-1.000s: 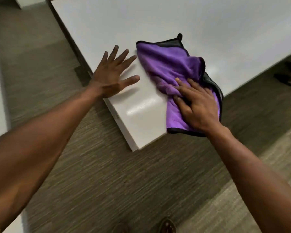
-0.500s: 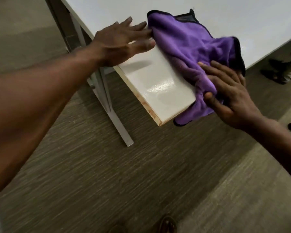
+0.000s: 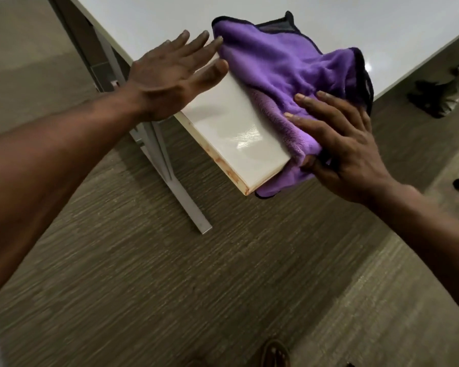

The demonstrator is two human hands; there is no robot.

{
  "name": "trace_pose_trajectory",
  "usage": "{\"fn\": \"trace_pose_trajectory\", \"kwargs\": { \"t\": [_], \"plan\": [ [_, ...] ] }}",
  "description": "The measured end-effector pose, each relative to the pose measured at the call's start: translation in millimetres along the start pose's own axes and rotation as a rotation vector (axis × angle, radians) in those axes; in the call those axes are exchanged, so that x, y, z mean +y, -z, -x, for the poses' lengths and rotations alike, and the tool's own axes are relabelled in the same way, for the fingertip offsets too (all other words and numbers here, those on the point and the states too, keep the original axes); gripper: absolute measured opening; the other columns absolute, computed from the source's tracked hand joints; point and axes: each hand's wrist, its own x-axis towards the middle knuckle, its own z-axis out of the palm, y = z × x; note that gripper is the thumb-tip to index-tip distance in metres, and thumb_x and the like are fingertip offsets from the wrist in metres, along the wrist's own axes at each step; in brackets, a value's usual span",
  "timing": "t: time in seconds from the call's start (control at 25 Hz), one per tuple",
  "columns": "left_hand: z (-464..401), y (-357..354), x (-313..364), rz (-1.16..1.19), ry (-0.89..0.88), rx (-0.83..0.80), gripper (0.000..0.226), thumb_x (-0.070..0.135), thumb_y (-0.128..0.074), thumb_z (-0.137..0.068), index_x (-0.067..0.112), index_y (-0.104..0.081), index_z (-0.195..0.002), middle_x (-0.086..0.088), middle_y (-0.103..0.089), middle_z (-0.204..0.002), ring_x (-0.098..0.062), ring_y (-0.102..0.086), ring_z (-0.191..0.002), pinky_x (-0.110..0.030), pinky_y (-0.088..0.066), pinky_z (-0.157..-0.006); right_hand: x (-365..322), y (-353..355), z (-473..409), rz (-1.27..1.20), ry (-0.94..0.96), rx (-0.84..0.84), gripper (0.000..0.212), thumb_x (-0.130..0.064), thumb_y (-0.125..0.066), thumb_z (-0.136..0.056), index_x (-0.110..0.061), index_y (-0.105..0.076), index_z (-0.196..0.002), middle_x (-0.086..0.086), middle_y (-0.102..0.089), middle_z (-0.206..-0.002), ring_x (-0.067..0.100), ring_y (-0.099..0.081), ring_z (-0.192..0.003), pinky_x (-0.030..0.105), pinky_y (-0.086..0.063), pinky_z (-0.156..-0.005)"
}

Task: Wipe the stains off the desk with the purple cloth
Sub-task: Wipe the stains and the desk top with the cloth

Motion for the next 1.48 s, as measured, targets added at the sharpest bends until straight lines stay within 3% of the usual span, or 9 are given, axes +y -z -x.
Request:
{"fn": "trace_pose_trajectory", "kwargs": {
  "t": [0.2,0.36,0.48,0.6,0.92,1.08,1.16,1.48],
  "plan": [
    [-2.1,-1.9,1.2,-0.036,0.026,0.029,0.094,0.086,0.003,-0.082,0.037,-0.006,-0.162,0.004,-0.005,-0.172,-0.016,-0.004,-0.158,-0.041,-0.006,-0.128,-22.4,0.5,4.9,-0.061,-0.107,0.069,0.058,-0.053,-0.055,-0.098,-0.020,-0.054,-0.145,0.008,-0.047,-0.156,0.034,-0.035,-0.149,0.063,-0.030,-0.116],
    [-2.1,-2.0,3.3,-0.031,0.042,0.050,0.103,0.093,0.007,-0.074,0.039,-0.007,-0.161,0.004,-0.005,-0.172,-0.017,-0.008,-0.158,-0.043,-0.009,-0.128,-57.2,-8.9,4.6,-0.138,-0.065,0.095,0.054,-0.054,-0.051,-0.099,-0.022,-0.058,-0.142,0.005,-0.051,-0.153,0.033,-0.040,-0.145,0.061,-0.034,-0.112],
    [-1.2,-1.4,4.0,-0.035,0.031,0.036,0.095,0.089,0.003,-0.080,0.040,-0.004,-0.161,0.003,-0.001,-0.172,-0.018,-0.007,-0.158,-0.041,-0.008,-0.128,-24.6,3.2,-3.6,-0.181,0.009,0.006,0.051,-0.050,-0.057,-0.098,-0.025,-0.057,-0.142,0.003,-0.052,-0.153,0.030,-0.042,-0.145,0.060,-0.035,-0.112],
    [-0.8,-4.2,4.5,-0.042,0.056,0.083,0.086,0.084,-0.004,-0.086,0.042,-0.002,-0.161,0.004,-0.001,-0.172,-0.021,-0.013,-0.157,-0.044,-0.012,-0.127,-2.7,12.6,-5.7,-0.203,-0.055,-0.058,0.060,-0.053,-0.063,-0.093,-0.021,-0.056,-0.144,0.004,-0.049,-0.155,0.029,-0.039,-0.148,0.060,-0.033,-0.115],
    [-0.9,-7.7,0.2,0.003,0.038,0.156,0.094,0.090,-0.004,-0.083,0.037,0.003,-0.161,0.001,-0.005,-0.172,-0.023,-0.007,-0.158,-0.048,-0.014,-0.128,-86.7,-8.5,-0.5,-0.214,-0.101,0.100,0.060,-0.062,-0.065,-0.088,-0.027,-0.062,-0.138,-0.001,-0.055,-0.149,0.030,-0.045,-0.142,0.059,-0.038,-0.108],
    [-0.7,-8.0,0.2,0.009,0.037,0.133,0.090,0.083,-0.010,-0.087,0.035,0.003,-0.161,0.000,-0.005,-0.172,-0.022,-0.006,-0.158,-0.044,-0.010,-0.128,-47.7,8.4,-8.8,-0.274,0.035,-0.045,0.051,-0.054,-0.057,-0.096,-0.028,-0.057,-0.139,-0.003,-0.055,-0.148,0.029,-0.048,-0.140,0.059,-0.041,-0.105],
    [0.1,-7.6,0.9,0.007,0.043,0.138,0.090,0.082,-0.010,-0.087,0.034,0.002,-0.162,-0.001,-0.006,-0.172,-0.022,-0.006,-0.158,-0.044,-0.009,-0.129,-31.4,14.2,-10.3,-0.306,0.006,-0.090,0.053,-0.051,-0.060,-0.094,-0.025,-0.058,-0.140,-0.002,-0.055,-0.149,0.028,-0.045,-0.144,0.060,-0.040,-0.108],
    [-0.8,-7.3,2.8,-0.005,0.054,0.151,0.089,0.081,-0.011,-0.087,0.036,0.002,-0.162,-0.002,-0.007,-0.172,-0.023,-0.005,-0.158,-0.045,-0.009,-0.128,-88.6,-8.9,4.1,-0.293,-0.179,0.147,0.063,-0.054,-0.078,-0.081,-0.019,-0.066,-0.133,0.004,-0.058,-0.146,0.034,-0.043,-0.142,0.060,-0.037,-0.110]
  ]
}}
